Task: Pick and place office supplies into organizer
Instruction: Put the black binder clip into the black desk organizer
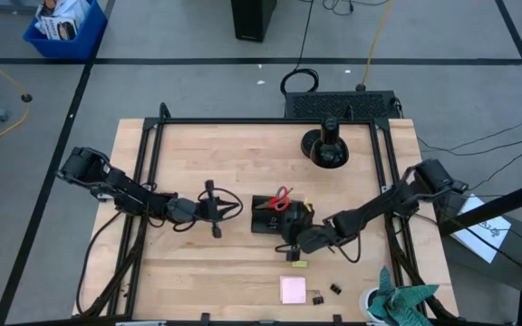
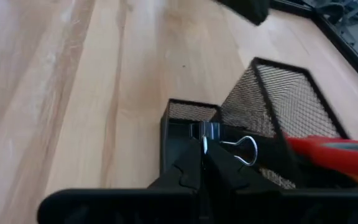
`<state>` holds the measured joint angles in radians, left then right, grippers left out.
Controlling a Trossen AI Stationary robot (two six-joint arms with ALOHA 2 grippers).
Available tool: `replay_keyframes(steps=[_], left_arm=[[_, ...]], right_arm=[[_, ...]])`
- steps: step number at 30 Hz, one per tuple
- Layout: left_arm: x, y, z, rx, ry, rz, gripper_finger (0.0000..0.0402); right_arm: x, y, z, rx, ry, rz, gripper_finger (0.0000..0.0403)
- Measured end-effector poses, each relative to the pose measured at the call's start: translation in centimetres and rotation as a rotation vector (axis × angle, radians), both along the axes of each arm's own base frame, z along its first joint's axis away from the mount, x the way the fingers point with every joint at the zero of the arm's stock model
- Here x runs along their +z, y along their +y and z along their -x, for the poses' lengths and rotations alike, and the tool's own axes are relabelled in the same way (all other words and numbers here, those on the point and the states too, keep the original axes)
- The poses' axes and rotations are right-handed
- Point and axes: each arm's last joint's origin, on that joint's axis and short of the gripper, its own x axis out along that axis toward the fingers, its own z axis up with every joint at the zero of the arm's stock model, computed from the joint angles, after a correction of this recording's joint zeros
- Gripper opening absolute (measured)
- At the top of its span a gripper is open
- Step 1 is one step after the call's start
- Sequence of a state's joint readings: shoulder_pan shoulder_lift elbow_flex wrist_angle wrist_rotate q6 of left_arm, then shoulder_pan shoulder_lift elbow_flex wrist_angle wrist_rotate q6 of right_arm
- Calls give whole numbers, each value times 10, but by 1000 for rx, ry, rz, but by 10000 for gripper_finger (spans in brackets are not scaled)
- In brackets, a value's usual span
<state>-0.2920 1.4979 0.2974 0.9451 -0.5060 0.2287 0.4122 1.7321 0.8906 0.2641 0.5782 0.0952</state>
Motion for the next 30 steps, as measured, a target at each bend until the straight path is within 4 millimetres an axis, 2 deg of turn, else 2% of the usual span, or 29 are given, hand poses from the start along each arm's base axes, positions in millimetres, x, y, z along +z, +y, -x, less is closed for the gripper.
replay_keyframes(steps=[4, 13, 30], left_arm=[[0, 0, 0, -1, 0, -5, 3], [1, 0, 0, -2, -3, -10, 30], [1, 0, 0, -3, -3, -11, 31]], right_arm=[[-11, -2, -2, -19, 24, 21, 0], [-25, -4, -5, -64, 43, 62, 0], [-26, -5, -6, -81, 36, 9, 11]])
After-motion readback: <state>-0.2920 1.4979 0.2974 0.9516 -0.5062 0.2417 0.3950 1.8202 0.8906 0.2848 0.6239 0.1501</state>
